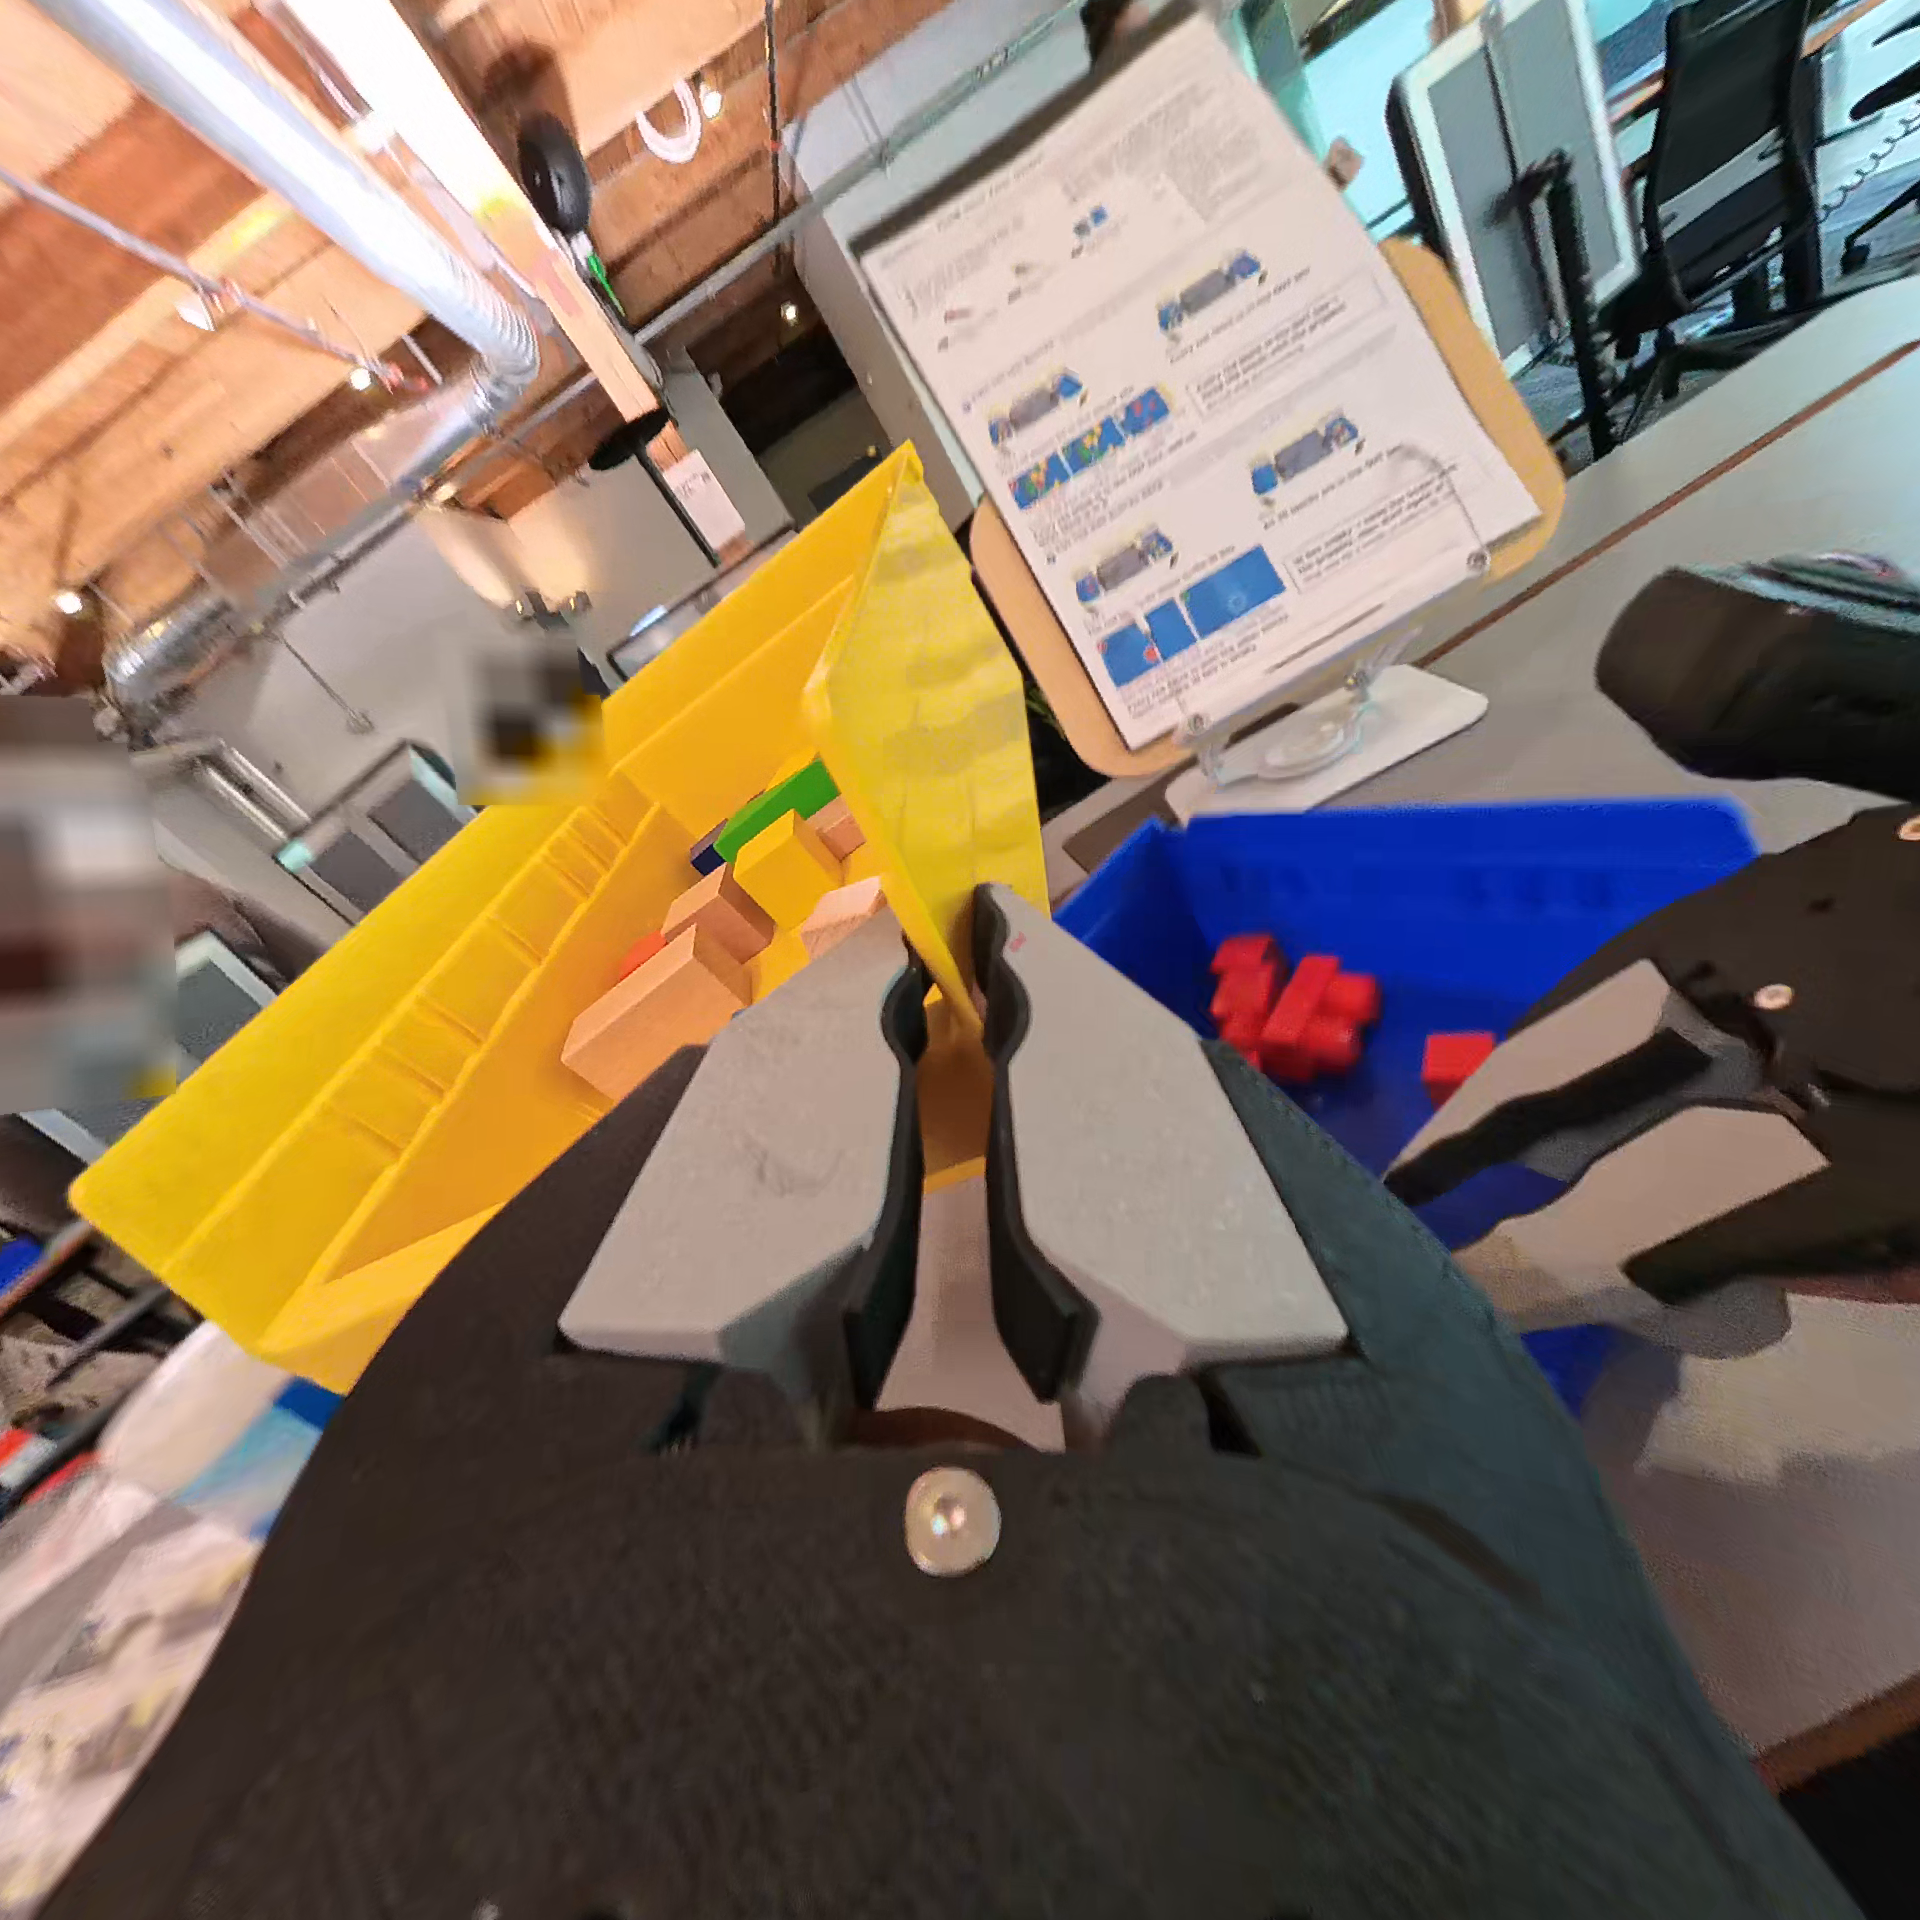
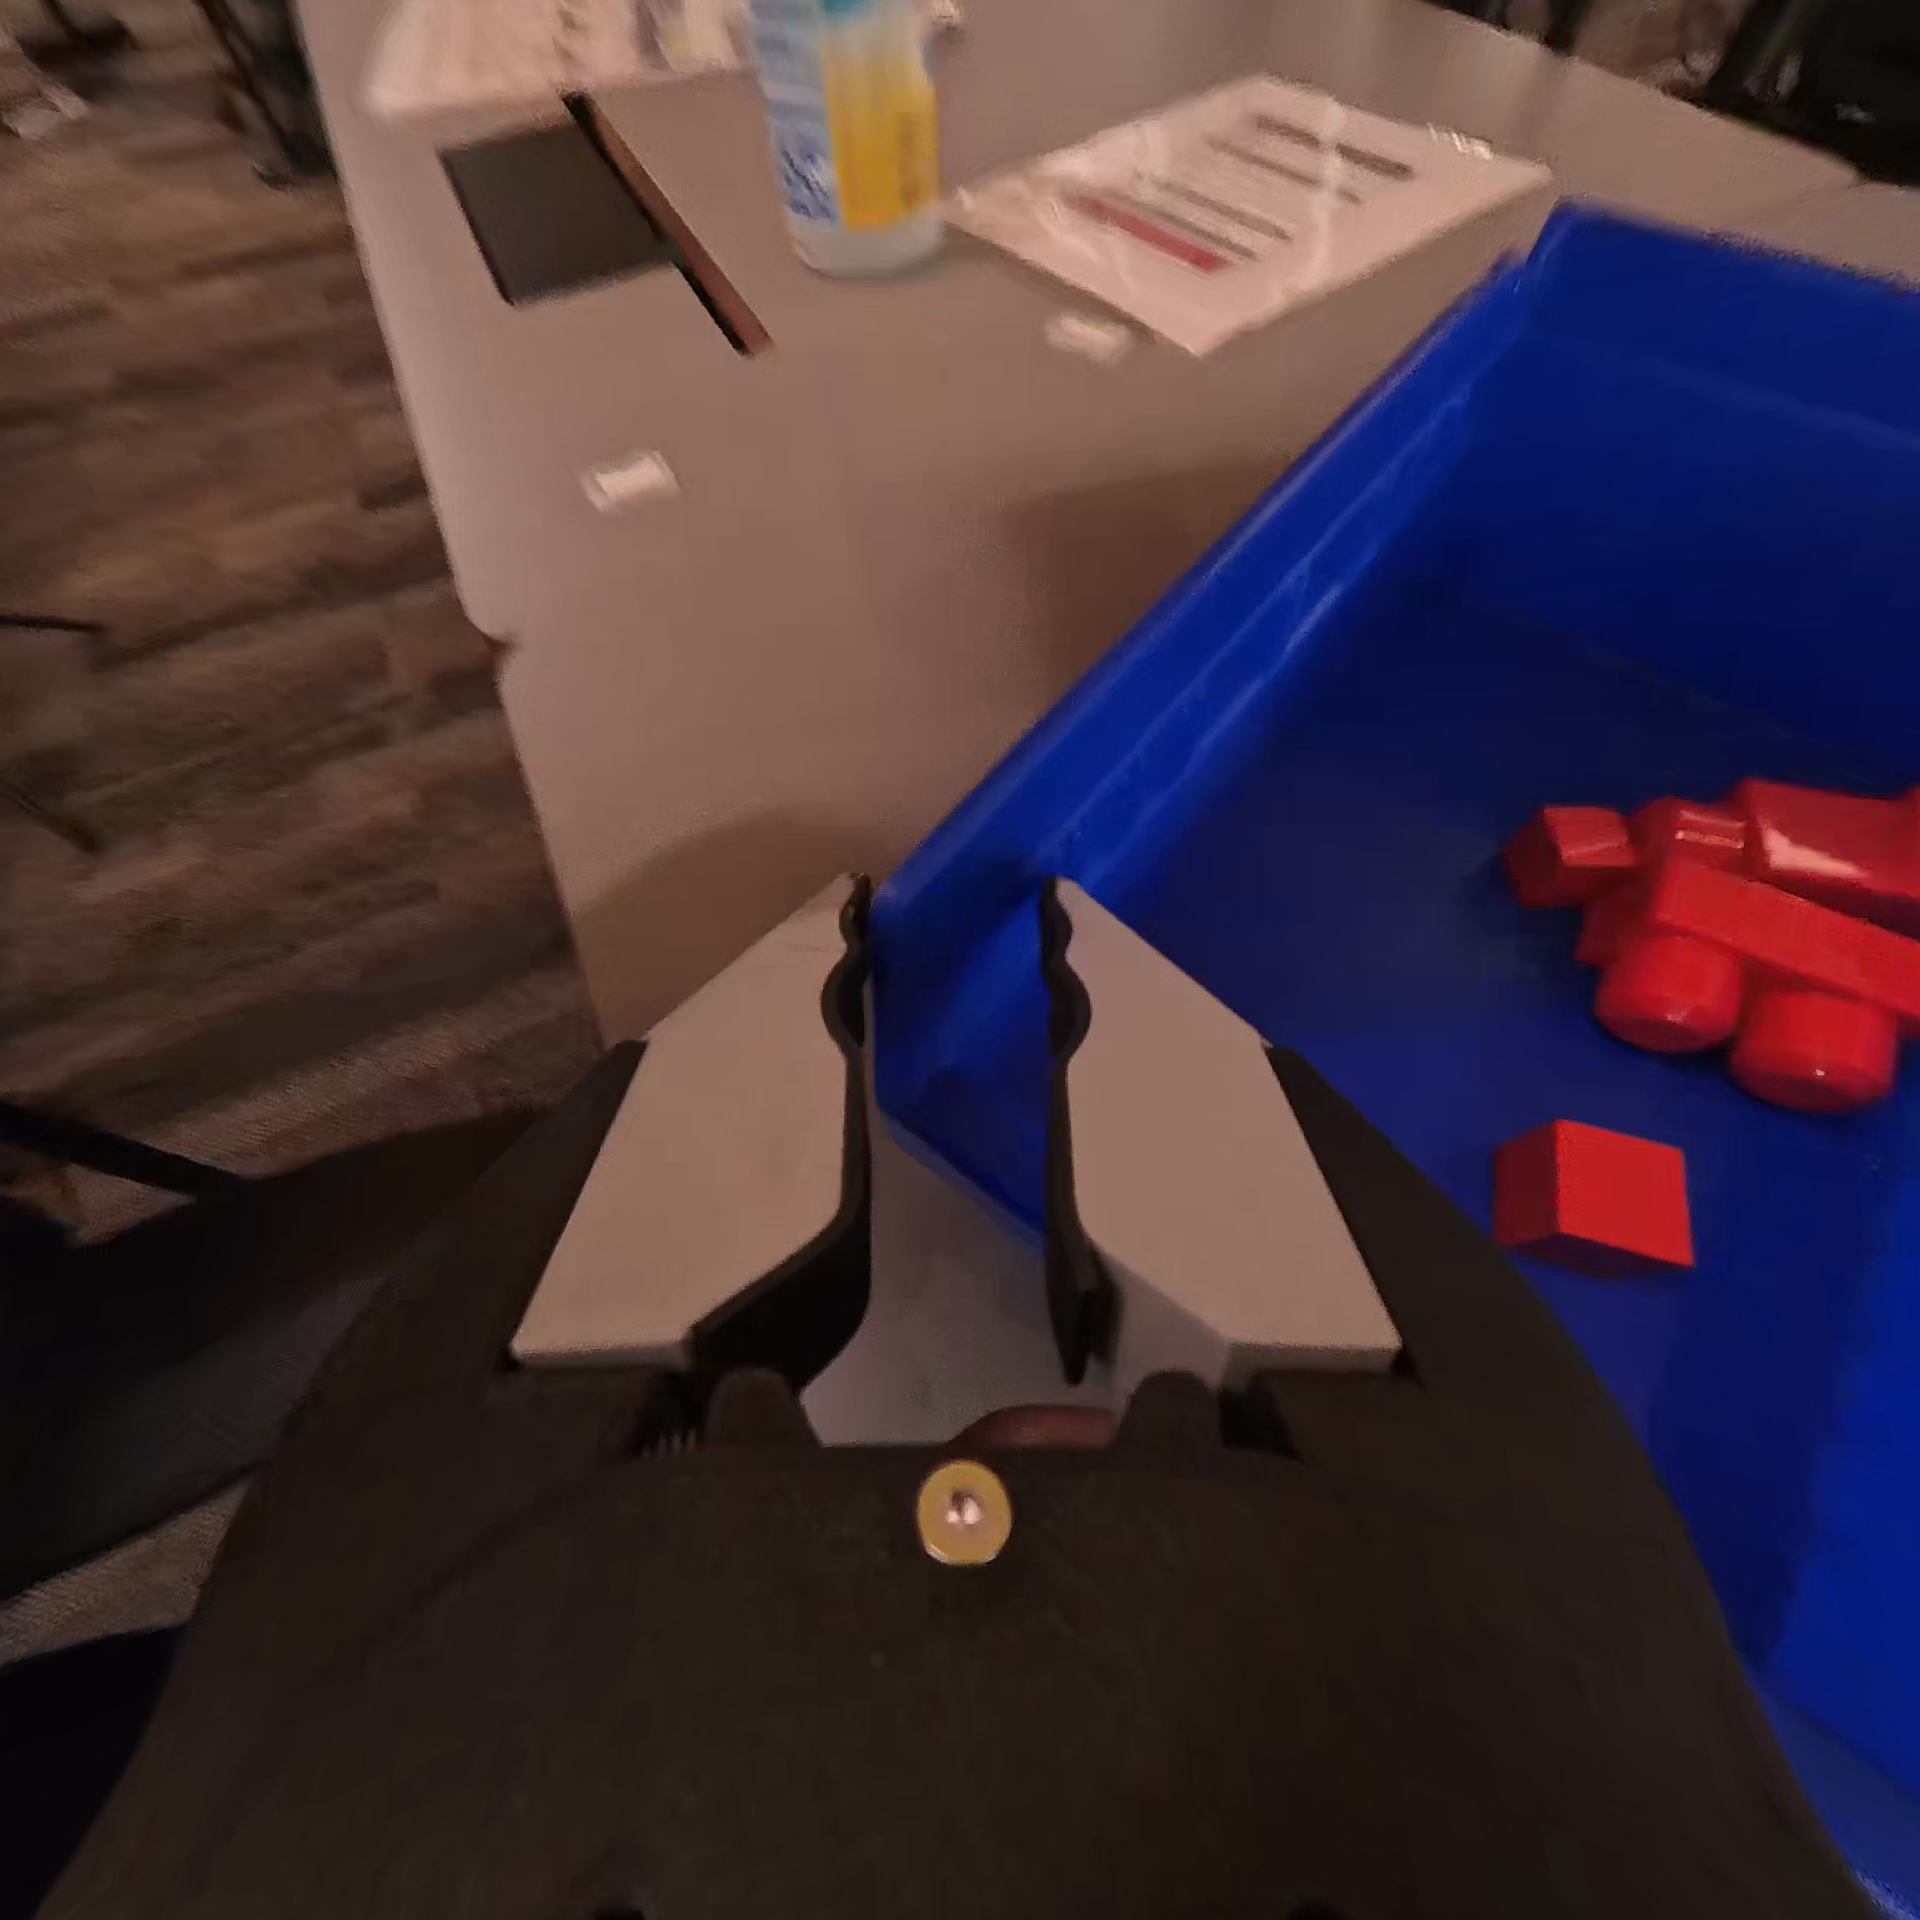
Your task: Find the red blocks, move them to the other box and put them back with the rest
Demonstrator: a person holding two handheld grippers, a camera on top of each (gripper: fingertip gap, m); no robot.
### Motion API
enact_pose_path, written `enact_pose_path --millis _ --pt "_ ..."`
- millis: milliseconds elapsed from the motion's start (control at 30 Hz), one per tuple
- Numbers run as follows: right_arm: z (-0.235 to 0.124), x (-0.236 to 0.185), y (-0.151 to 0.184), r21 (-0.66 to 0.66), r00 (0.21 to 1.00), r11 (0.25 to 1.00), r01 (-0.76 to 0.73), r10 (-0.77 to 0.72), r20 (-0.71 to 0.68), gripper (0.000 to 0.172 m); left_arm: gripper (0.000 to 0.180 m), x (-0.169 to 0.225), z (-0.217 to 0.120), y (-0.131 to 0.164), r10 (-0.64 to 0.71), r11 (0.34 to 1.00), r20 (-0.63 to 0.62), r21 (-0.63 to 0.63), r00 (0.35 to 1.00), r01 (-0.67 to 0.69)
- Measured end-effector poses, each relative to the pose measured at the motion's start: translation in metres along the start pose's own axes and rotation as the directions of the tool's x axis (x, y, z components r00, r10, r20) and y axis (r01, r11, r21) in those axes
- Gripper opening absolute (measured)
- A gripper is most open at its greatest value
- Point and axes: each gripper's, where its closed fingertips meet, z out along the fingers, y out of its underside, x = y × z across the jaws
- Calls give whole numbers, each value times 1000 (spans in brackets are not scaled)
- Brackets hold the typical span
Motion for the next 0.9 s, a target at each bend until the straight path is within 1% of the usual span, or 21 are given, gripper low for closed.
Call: enact_pose_path --millis 33,67,133,200,267,333,400,500,633,700,767,867,900 --pt "-6 -5 -16 52 1000 999 -3 2 15 33 3 0 2 -13 25 1000 -2 14 1000 -25" --pt "-20 -5 -30 106 1000 994 12 -14 12 32 3 4 4 -26 48 998 -5 29 999 -48" --pt "-58 4 -48 188 998 981 54 -49 -33 28 3 18 10 -51 93 993 -24 70 995 -91" --pt "-104 25 -55 242 994 967 76 -55 -95 30 3 40 17 -72 115 987 -59 120 992 -108" --pt "-151 56 -53 266 984 960 83 -36 -177 32 3 68 25 -90 118 979 -99 177 988 -99" --pt "-193 89 -43 272 966 960 72 0 -258 34 3 100 32 -104 115 970 -147 230 982 -80" --pt "-231 116 -29 278 952 960 39 49 -303 37 3 137 39 -116 125 964 -211 258 969 -67" --pt "-282 144 -3 295 929 956 -1 110 -354 37 3 197 44 -129 160 957 -302 279 940 -73" --pt "-351 179 41 281 859 960 -13 154 -488 36 4 282 44 -130 192 953 -422 296 886 -66" --pt "-376 190 63 286 838 957 -53 199 -508 36 6 322 45 -123 203 953 -458 297 866 -66" --pt "-392 199 85 284 823 953 -102 242 -514 36 7 361 47 -112 212 956 -493 285 844 -74" --pt "-402 209 118 251 799 954 -163 277 -534 35 8 416 55 -84 251 958 -519 255 817 -133" --pt "-404 213 129 233 790 956 -178 280 -546 30 8 433 60 -71 249 963 -536 229 807 -145"
